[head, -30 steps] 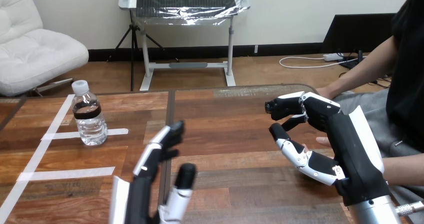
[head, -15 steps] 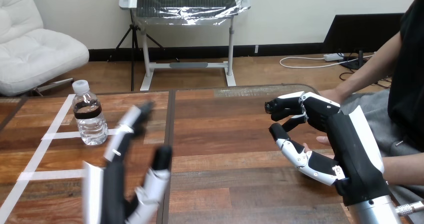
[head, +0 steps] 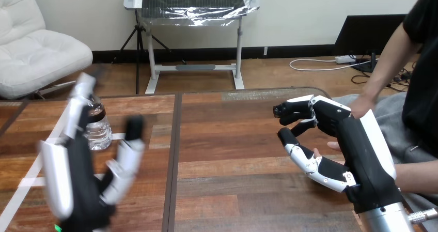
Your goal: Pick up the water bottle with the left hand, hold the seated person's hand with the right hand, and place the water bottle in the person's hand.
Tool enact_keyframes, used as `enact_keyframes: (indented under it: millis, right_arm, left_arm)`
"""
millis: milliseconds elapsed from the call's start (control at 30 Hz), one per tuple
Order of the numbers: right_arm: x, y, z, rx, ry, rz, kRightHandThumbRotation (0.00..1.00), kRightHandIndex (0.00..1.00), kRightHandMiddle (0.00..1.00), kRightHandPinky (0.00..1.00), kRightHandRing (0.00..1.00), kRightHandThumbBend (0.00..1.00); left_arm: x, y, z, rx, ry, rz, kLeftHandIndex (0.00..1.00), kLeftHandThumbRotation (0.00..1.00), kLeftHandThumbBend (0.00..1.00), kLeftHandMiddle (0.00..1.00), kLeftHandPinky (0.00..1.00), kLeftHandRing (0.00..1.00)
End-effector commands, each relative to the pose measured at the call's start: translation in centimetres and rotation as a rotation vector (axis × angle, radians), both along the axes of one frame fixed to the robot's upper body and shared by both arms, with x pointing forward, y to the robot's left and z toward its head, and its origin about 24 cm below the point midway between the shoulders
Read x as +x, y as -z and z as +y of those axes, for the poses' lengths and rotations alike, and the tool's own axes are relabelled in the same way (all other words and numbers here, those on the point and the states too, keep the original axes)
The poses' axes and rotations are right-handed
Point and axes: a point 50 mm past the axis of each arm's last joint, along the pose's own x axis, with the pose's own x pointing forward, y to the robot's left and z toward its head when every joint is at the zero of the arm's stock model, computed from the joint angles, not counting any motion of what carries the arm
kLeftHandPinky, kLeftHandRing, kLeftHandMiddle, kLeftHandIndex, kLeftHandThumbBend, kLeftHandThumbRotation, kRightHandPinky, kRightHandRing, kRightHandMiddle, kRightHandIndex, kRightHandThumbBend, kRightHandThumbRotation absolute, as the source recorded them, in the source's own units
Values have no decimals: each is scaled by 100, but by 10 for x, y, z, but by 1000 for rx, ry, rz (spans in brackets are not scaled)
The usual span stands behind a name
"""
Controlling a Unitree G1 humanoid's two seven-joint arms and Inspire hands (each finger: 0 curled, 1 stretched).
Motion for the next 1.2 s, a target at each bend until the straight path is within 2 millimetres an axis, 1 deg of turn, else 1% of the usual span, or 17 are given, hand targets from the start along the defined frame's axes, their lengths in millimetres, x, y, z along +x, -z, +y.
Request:
enact_keyframes:
  millis: [0,33,400,833,1000,1167]
  right_arm:
    - [6,-19,6,7,-26,-88,0,60,65,50,62,37]
    - [6,-19,6,7,-25,-88,0,60,65,50,62,37]
    - [6,-19,6,11,-26,-91,0,60,65,50,61,37]
    - [6,-19,7,9,-28,-87,0,60,65,49,62,37]
    - [6,-19,7,6,-29,-89,0,60,65,48,61,37]
    - [7,-19,8,19,-33,-89,0,60,65,47,60,37]
  left_arm:
    - [13,-22,8,53,-38,-92,90,86,47,91,87,90]
    - [14,-23,10,64,-49,-91,91,85,46,92,88,91]
    - [32,-32,29,148,-149,-85,92,79,50,94,90,93]
    - [53,-34,45,204,-237,-24,94,72,56,95,91,95]
    - [62,-33,52,254,-283,16,95,71,59,96,89,95]
    - [71,-33,57,314,-318,60,94,72,61,96,87,94]
